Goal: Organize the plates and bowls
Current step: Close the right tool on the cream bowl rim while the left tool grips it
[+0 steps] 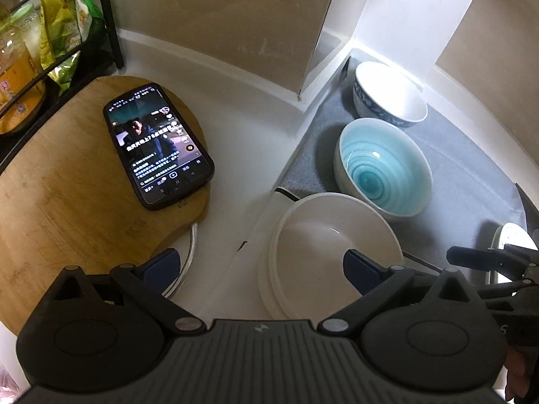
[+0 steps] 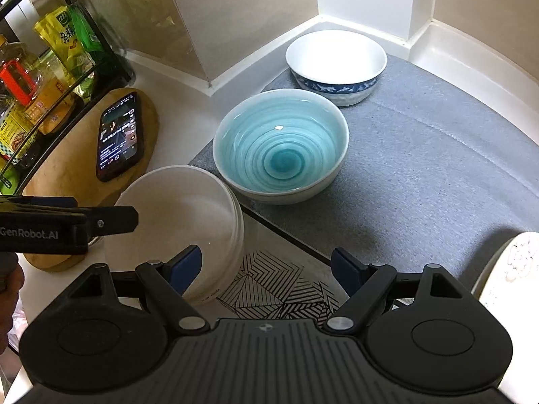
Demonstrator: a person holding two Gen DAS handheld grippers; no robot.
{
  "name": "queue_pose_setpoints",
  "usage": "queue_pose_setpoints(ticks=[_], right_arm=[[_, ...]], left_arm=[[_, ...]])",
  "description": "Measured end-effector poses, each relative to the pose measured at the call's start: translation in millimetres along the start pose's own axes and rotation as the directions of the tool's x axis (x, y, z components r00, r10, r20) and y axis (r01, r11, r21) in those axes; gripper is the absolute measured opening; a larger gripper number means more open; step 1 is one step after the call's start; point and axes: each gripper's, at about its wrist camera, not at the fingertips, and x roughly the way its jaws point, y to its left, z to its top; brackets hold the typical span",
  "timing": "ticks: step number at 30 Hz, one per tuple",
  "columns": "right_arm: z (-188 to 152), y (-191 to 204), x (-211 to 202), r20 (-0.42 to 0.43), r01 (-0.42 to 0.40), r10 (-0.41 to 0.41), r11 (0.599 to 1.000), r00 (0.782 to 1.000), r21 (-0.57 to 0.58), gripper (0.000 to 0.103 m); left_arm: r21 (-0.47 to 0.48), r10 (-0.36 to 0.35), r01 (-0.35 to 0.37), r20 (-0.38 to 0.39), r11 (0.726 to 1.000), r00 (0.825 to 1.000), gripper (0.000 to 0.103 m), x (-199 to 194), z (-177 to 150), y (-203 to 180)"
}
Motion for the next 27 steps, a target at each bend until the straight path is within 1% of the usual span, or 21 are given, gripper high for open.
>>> queue_pose_setpoints(ticks=[5, 13, 27], right_arm=[[4.0, 3.3, 8.5, -0.015, -0.004, 0.004, 1.000, 1.000, -0.009, 0.086], [6.7, 2.5, 20.0, -0.042, 0.004, -0.004, 1.000, 0.999, 0.000, 0.086], [8.3, 3.7, 33.4, -0.069, 0.009, -0.009, 1.000, 0.998, -0.001, 0.086]], left_arm=[[-0.001, 0.007, -0.008, -0.031, 1.000, 1.000, 0.103, 11.8, 3.9, 0.0], [0.006, 0.023, -0.022, -0.058, 1.000, 0.998, 0.103, 25.2, 8.7, 1.1], [0.019, 0.017, -0.016, -0.090, 1.000, 0.996, 0.103, 39.4, 11.6, 0.9]])
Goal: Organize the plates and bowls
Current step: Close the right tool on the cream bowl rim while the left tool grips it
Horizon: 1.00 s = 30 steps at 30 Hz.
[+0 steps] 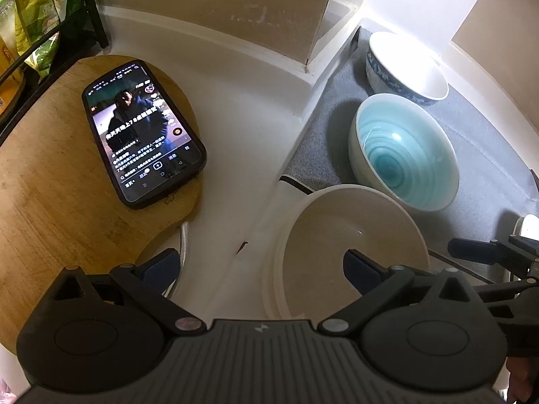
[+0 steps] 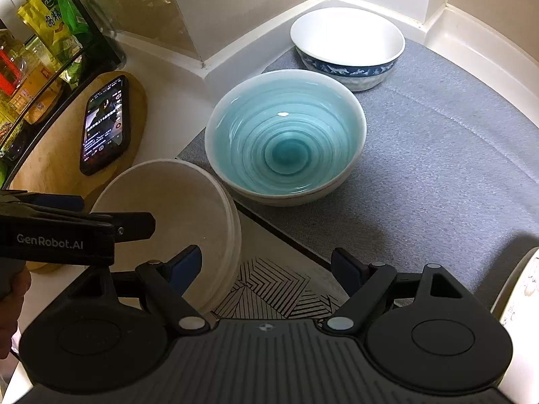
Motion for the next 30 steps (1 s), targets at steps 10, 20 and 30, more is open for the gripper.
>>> queue_pose_setpoints(ticks=[10, 20, 30], right_arm=[[2.3, -1.2, 8.3, -0.021, 0.003, -0.003, 1.000, 1.000, 0.001, 0.086], [2.8, 0.4, 18.4, -0.050, 0.003, -0.004, 1.000, 0.999, -0.006, 0.086], [1.3, 2.6, 16.8, -0.028, 0.004, -0.004, 1.000, 1.000, -0.013, 0.077]], left_arm=[[0.008, 0.004, -0.004, -0.019, 1.000, 1.000, 0.103, 9.0, 3.6, -3.0], [0.009, 0.023, -0.023, -0.047, 1.000, 0.999, 0.103, 17.7, 3.0, -4.4], [0.042, 0.030, -0.028, -0.040, 0.999, 0.999, 0.098, 14.5, 4.1, -13.5]])
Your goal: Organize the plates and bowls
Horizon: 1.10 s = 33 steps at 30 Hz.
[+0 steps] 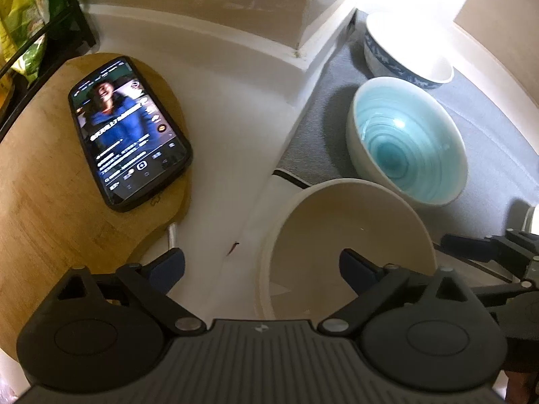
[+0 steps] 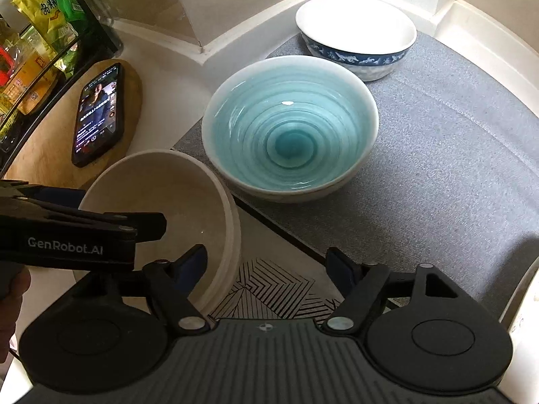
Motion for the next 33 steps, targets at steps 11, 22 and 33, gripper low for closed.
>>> queue_pose_setpoints(ticks=[11, 22, 33], right_arm=[[-2.4, 2.5, 4.2, 0.002, -0.013, 0.014, 1.000, 1.000, -0.014, 0.064], [-4.5, 10.7, -2.6, 0.021, -0.011, 0.013, 0.997, 1.000, -0.073, 0.013], [-16.9, -15.2, -12.9, -0.009, 0.028, -0.028, 0.999, 1.000, -0.021, 0.012]], left_arm=[[0.055, -0.005, 0.005, -0.003, 0.998, 1.000, 0.084, 2.1, 0.7, -11.2], [0.093, -0.042, 0.043, -0.012, 0.995, 0.999, 0.022, -3.6, -7.2, -17.0], [0.145, -0.110, 0.114, -0.038, 0.983, 0.993, 0.022, -0.1, -16.0, -46.4]])
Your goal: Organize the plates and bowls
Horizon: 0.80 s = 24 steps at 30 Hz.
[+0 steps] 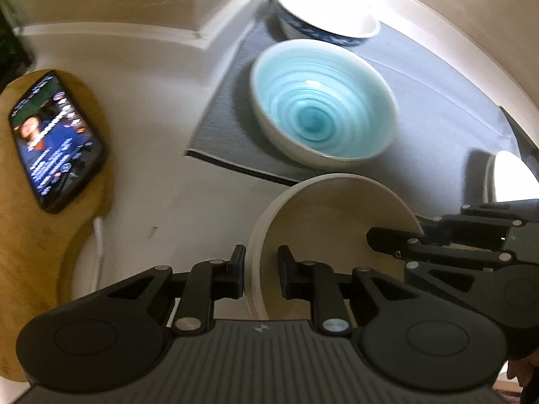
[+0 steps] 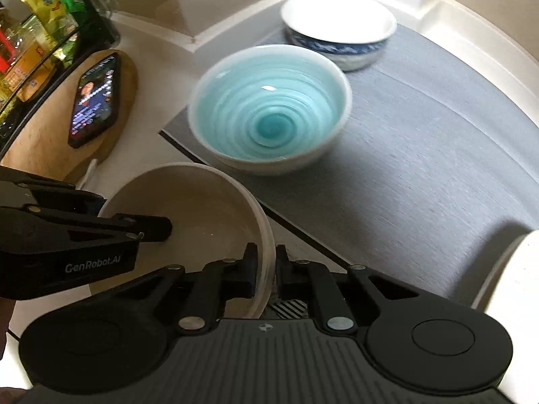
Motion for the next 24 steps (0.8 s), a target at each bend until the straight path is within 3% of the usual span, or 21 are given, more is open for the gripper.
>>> queue_pose_setpoints(ticks=[5, 6, 7, 8, 9, 10, 12, 15, 21, 24], right_arm=[[-6.6, -13.4, -3.2, -0.001, 0.011, -0.011, 1.000, 1.000, 0.026, 0.012], [-7.3, -14.2, -3.3, 0.000, 0.003, -0.003, 1.000, 1.000, 0.027, 0.013], [-8.0, -14.8, -3.8, 0.001, -0.001, 0.001, 1.000, 1.000, 0.027, 0.013], [-8.9, -15.1, -5.1, 0.007, 0.001, -0.001, 1.000, 1.000, 0.029, 0.015], [-10.1, -14.8, -7.0, 0.017, 0.009, -0.009, 1.000, 1.000, 0.026, 0.024], [-10.8, -13.3, -8.9, 0.024, 0.021, -0.021, 1.000, 0.999, 0.018, 0.029], [-11.2, -14.1, -13.9, 0.037, 0.047, -0.048, 0.999, 0.998, 0.010, 0.053], [-10.7, -23.6, -23.6, 0.049, 0.018, -0.020, 0.999, 0.999, 0.044, 0.065], [-9.6, -38.0, -43.6, 0.096, 0.014, -0.023, 0.995, 0.995, 0.097, 0.068], [-2.8, -44.8, -47.3, 0.115, 0.008, -0.023, 0.992, 0.993, 0.126, 0.069]], left_arm=[[0.007, -0.007, 0.007, 0.013, 1.000, 1.000, 0.026, 3.9, 1.0, -10.8], [0.007, -0.008, 0.008, 0.017, 1.000, 1.000, 0.034, 4.0, 1.6, -11.2], [0.006, -0.008, 0.007, 0.020, 1.000, 1.000, 0.051, 3.4, 1.9, -11.5], [0.000, -0.006, 0.006, 0.021, 1.000, 1.000, 0.061, 2.2, 2.1, -10.7], [-0.007, 0.000, 0.000, 0.025, 1.000, 1.000, 0.075, 0.7, 3.3, -9.5], [-0.014, 0.027, -0.026, 0.042, 1.000, 0.999, 0.082, -2.1, 3.7, -7.7], [-0.023, 0.051, -0.049, 0.064, 0.999, 0.997, 0.090, -7.5, 5.6, 0.4], [-0.107, 0.022, -0.015, 0.060, 0.994, 0.998, 0.092, -13.7, 10.6, 18.5], [-0.214, 0.026, -0.012, 0.060, 0.977, 0.998, 0.094, -14.9, 21.1, 34.4], [-0.213, -0.006, 0.021, 0.068, 0.977, 0.998, 0.094, -18.5, 23.9, 33.0]])
